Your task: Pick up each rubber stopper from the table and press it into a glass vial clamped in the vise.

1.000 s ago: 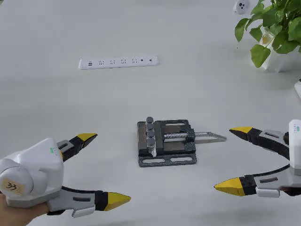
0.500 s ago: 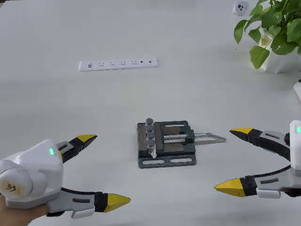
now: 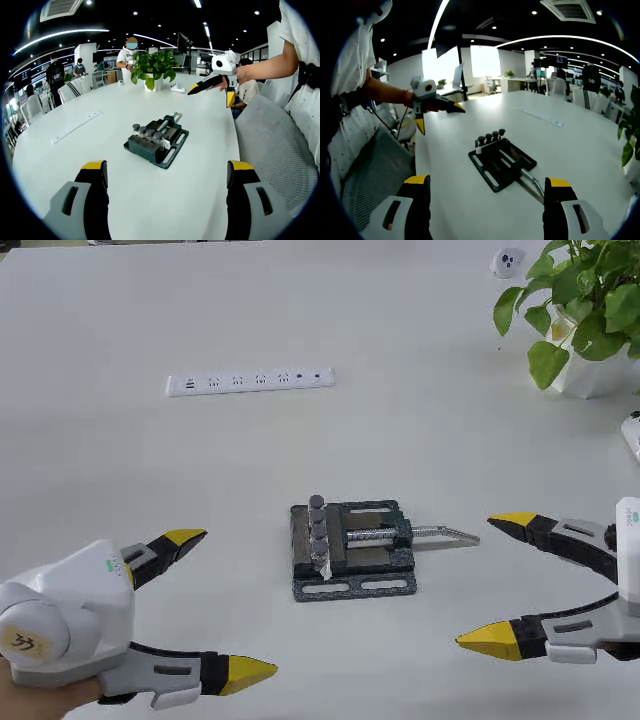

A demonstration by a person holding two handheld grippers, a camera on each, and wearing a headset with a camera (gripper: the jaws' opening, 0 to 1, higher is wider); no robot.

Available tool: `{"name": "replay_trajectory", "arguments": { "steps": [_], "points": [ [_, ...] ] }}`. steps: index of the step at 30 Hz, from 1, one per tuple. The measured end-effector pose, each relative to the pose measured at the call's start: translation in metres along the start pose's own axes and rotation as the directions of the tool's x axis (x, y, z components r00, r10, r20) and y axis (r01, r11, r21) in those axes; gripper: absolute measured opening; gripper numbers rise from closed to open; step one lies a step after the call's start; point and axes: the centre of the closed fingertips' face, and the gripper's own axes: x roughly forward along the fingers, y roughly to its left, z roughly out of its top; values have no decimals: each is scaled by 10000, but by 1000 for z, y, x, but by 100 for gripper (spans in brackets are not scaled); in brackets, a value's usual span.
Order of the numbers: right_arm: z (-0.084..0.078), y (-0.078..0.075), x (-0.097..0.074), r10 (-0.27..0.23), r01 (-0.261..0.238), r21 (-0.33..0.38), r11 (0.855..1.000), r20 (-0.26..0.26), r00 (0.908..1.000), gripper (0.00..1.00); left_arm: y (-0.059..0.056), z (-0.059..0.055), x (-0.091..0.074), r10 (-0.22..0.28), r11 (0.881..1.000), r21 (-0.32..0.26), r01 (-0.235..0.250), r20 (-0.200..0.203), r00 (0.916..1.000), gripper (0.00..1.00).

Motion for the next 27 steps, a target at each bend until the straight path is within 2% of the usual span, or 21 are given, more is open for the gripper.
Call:
{"name": "replay_trajectory", "arguments": {
  "steps": [8,14,27],
  "points": [
    [1,3,0,-21,21,5,10000,7,10000,93,0,-2,-1,-26,10000,9,26,-7,10000,99],
    [-4,-2,-3,-35,35,11,10000,-40,10000,93,0,-4,-1,-60,10000,-3,60,-27,10000,99],
    [0,1,-2,-54,54,-5,10000,-38,10000,92,-1,-3,-1,-92,10000,16,92,-47,9999,99]
  ]
}}
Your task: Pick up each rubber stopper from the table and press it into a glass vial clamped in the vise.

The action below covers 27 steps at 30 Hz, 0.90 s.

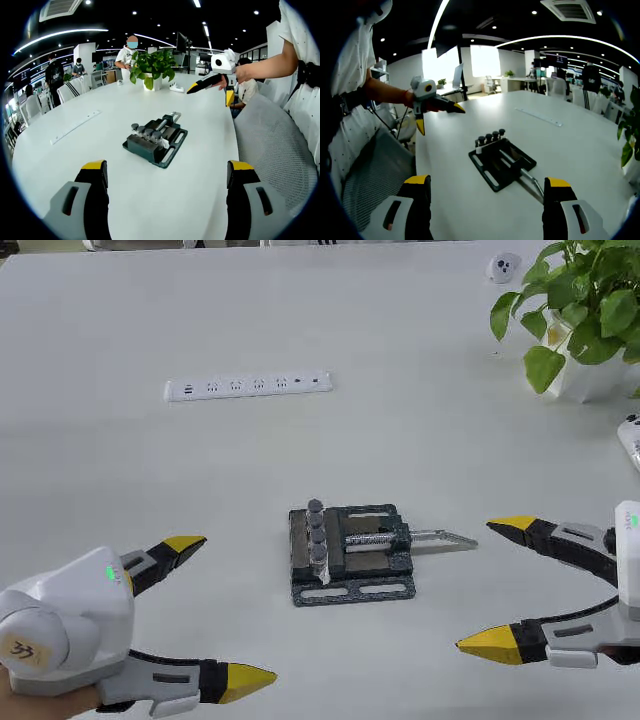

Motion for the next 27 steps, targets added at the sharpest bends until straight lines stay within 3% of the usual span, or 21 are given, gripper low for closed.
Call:
{"name": "replay_trajectory", "arguments": {
  "steps": [21,27],
  "points": [
    [4,5,-1,-21,21,-10,10000,9,10000,92,-2,-2,-1,-54,10000,43,54,-45,10000,99],
    [-1,0,-5,-48,48,-37,10000,2,10000,91,-3,-1,-2,-55,10000,68,55,-49,10000,99]
  ]
}}
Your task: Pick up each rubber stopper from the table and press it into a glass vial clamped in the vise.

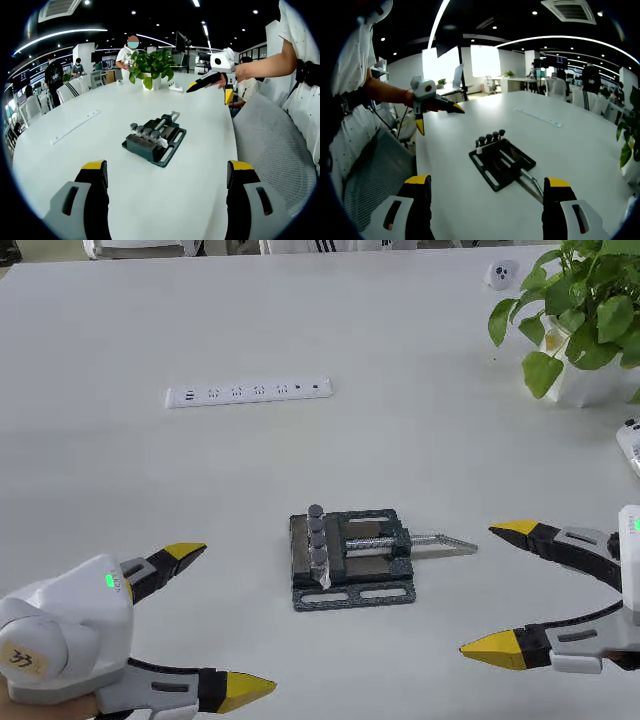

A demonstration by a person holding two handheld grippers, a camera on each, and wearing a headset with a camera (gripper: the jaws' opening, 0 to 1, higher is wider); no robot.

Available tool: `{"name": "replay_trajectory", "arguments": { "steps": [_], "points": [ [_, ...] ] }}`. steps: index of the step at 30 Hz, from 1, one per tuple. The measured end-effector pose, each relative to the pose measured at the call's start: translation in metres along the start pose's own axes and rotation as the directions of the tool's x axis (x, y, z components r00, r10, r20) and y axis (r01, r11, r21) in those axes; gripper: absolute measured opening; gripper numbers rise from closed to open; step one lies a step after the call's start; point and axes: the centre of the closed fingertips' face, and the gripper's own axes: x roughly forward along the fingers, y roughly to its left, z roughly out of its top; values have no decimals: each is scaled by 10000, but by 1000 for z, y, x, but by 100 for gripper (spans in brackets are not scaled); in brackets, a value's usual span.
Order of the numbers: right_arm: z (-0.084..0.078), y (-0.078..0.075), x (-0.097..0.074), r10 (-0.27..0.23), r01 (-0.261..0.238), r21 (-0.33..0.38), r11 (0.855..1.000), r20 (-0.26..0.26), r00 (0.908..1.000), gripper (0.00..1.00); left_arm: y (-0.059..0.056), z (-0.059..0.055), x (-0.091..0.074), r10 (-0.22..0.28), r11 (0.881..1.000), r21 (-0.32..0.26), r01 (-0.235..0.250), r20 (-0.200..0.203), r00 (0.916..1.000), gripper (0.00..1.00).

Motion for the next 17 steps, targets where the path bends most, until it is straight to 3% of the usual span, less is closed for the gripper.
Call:
{"name": "replay_trajectory", "arguments": {
  "steps": [17],
  "points": [
    [7,8,0,-22,22,-55,10000,-4,10000,91,-5,4,-2,3,10000,18,-3,18,10000,99]
  ]
}}
